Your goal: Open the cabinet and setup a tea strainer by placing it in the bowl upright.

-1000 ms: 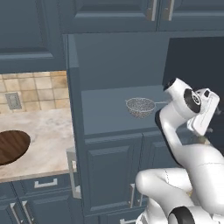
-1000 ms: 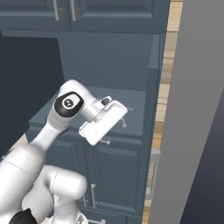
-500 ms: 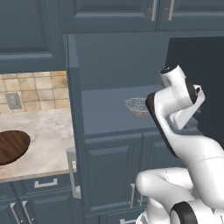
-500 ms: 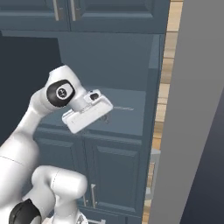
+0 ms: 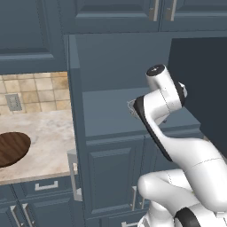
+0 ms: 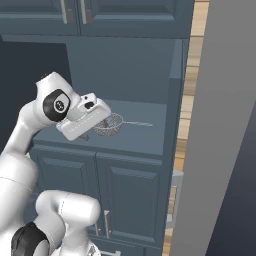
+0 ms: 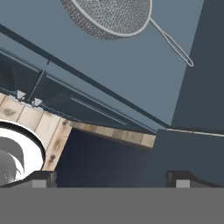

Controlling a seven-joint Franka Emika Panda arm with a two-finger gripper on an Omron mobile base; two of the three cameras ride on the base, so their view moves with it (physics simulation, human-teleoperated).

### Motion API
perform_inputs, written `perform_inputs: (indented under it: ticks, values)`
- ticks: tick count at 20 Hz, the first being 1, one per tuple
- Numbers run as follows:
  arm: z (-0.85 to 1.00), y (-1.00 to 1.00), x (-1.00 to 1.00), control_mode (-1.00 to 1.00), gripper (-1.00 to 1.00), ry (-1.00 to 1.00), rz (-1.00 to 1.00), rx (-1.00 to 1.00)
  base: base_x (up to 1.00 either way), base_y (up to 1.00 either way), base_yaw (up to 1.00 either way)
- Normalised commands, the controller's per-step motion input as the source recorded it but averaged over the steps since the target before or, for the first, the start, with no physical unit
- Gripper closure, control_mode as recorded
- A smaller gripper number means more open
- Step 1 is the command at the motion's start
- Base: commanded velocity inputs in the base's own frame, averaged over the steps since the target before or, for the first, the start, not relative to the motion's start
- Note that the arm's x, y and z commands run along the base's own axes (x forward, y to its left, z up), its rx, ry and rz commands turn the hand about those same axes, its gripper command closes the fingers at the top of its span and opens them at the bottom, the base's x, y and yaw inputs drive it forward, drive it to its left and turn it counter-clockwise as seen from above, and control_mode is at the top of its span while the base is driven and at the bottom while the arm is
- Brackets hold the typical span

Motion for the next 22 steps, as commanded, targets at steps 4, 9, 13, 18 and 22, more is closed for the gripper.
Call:
perform_inputs:
  ticks: [4,9,13,18,22]
  values:
    - [0.00,0.46,0.56,-1.00,-1.00,-0.02,0.14,0.02,0.00,0.00,0.00]
    - [0.00,0.19,0.69,-1.00,-1.00,0.11,0.11,0.06,0.00,0.00,0.00]
    - [-0.03,0.23,0.39,-1.00,-1.00,0.10,0.10,0.00,0.00,0.00,0.00]
    - [-0.22,0.27,0.25,-1.00,-1.00,0.00,0.06,0.00,0.00,0.00,0.00]
    - [-0.30,0.27,0.19,-1.00,-1.00,0.00,0.08,0.00,0.00,0.00,0.00]
